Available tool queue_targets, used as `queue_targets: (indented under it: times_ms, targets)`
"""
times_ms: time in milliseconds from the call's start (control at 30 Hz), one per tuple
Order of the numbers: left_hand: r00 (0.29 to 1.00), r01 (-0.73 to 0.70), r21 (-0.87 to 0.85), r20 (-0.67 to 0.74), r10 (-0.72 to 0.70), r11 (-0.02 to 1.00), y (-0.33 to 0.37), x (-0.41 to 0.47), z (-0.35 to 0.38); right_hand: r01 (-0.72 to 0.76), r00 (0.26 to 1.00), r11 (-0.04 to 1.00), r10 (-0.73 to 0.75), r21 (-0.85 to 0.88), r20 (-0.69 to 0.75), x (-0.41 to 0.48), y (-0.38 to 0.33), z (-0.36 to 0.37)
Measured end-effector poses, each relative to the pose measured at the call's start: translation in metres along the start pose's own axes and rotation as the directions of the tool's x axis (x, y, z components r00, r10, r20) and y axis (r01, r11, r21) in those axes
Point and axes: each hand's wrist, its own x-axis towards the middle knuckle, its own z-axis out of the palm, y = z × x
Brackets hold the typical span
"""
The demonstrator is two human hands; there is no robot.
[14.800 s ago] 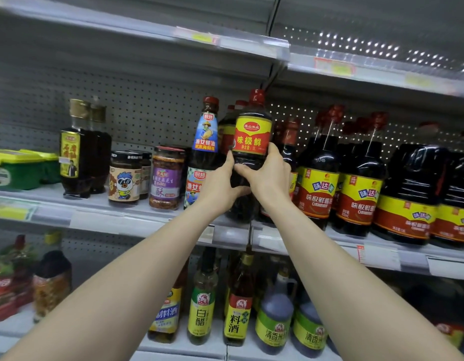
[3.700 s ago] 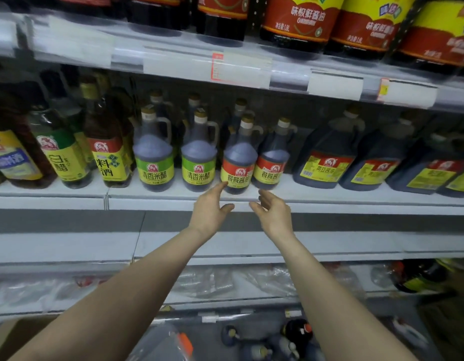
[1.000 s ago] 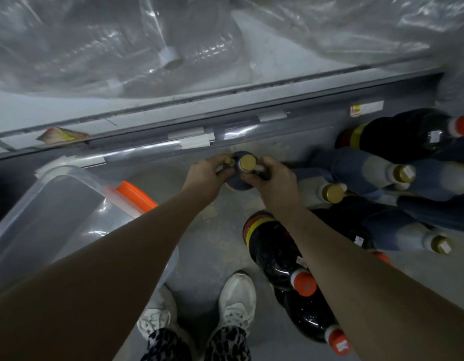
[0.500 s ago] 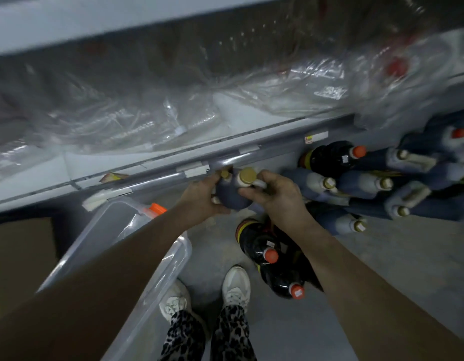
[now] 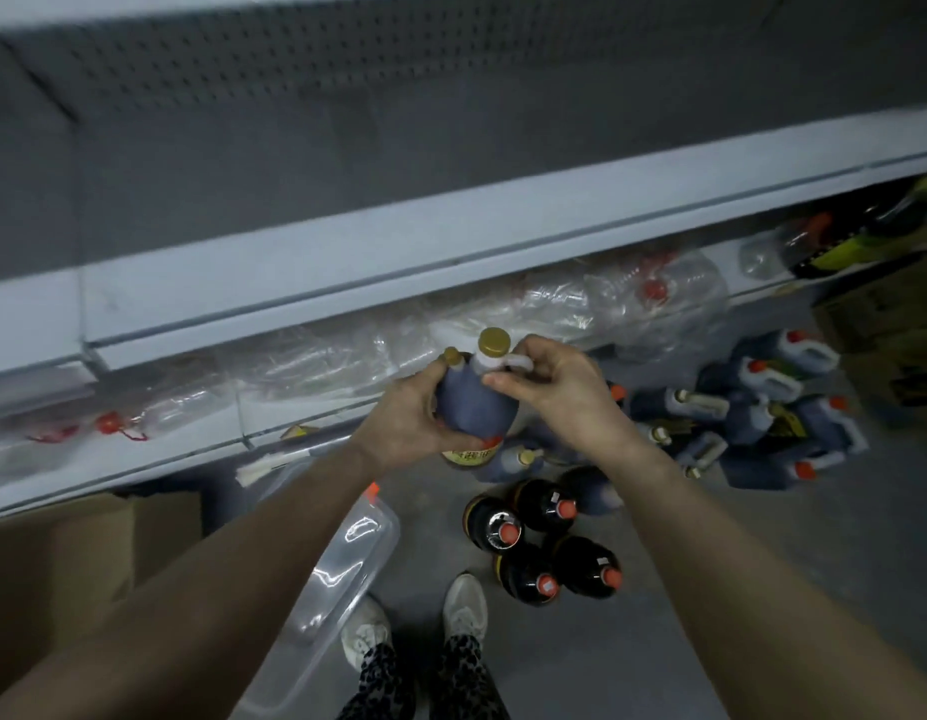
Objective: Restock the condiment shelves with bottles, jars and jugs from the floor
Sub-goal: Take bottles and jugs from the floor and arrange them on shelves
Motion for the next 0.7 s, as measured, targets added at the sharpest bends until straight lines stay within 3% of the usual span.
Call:
queue_targets:
  times_ms: [367, 533, 700]
  targets:
    - [0.989, -0.099, 0.024, -0.112, 0.101, 0.995, 0.159, -0.057, -0.063, 0.103, 0.992, 0.993, -0.099, 0.057, -0.072, -0.069, -0.148, -0.058]
    - [0.978, -0.116, -0.031, -0.177, 0.109, 0.993, 0.202, -0.071, -0.073, 0.042, 0.995, 0.98, -0.06, 0.197, 0.083, -0.084, -0.166, -0.09]
    - [0.959, -0.142, -0.04, -0.252, 0.127, 0.989, 0.248, -0.074, -0.076, 0.054, 0.965, 0.995, -0.072, 0.078, 0.253, -0.086, -0.18, -0.126]
